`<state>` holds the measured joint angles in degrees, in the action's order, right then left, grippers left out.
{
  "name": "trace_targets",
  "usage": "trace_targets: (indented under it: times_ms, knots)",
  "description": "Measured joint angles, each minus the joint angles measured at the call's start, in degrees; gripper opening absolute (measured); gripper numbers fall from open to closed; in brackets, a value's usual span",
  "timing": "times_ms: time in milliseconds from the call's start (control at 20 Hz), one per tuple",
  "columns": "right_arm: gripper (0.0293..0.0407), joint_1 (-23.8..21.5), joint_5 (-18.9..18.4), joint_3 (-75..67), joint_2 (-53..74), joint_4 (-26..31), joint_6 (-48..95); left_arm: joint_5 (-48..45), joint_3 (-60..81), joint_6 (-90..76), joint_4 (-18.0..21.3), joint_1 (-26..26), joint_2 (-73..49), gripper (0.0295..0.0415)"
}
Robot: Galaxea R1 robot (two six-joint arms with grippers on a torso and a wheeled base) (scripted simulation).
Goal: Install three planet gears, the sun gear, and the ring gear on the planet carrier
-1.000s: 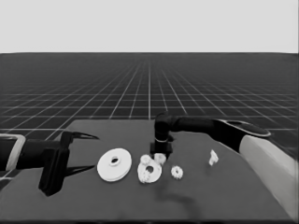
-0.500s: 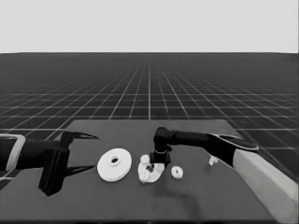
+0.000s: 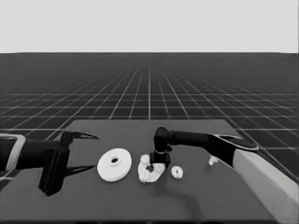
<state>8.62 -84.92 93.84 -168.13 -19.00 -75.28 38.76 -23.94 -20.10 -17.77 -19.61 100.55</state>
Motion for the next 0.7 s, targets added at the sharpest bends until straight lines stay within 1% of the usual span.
trace_targets:
  times_ms: [50,100,200,500,550,600,700]
  knots:
    - [0.0385,-3.09,-1.62,-3.21,0.95,3.15,-1.89,0.00,0.00,0.00,0.00,0.00,0.00,0.0385]
    - [0.0385,-5.59,-2.34,-4.64,1.31,5.26,-2.77,0.00,0.00,0.00,0.00,0.00,0.00,0.0385]
    - [0.0385,-7.87,-2.84,-5.53,1.50,7.35,-3.34,0.00,0.00,0.00,0.00,0.00,0.00,0.0385]
    - [0.0385,-8.91,-3.03,-5.77,1.56,8.45,-3.49,0.00,0.00,0.00,0.00,0.00,0.00,0.0385]
    - [0.0385,-9.20,-3.13,-13.16,7.83,8.73,-3.90,0.00,0.00,0.00,0.00,0.00,0.00,0.0385]
    - [0.0385,-9.42,-3.11,-16.63,12.32,8.95,-3.40,0.00,0.00,0.00,0.00,0.00,0.00,0.0385]
    - [0.0385,-9.64,-2.98,-19.19,16.24,9.19,-2.29,0.00,0.00,0.00,0.00,0.00,0.00,0.0385]
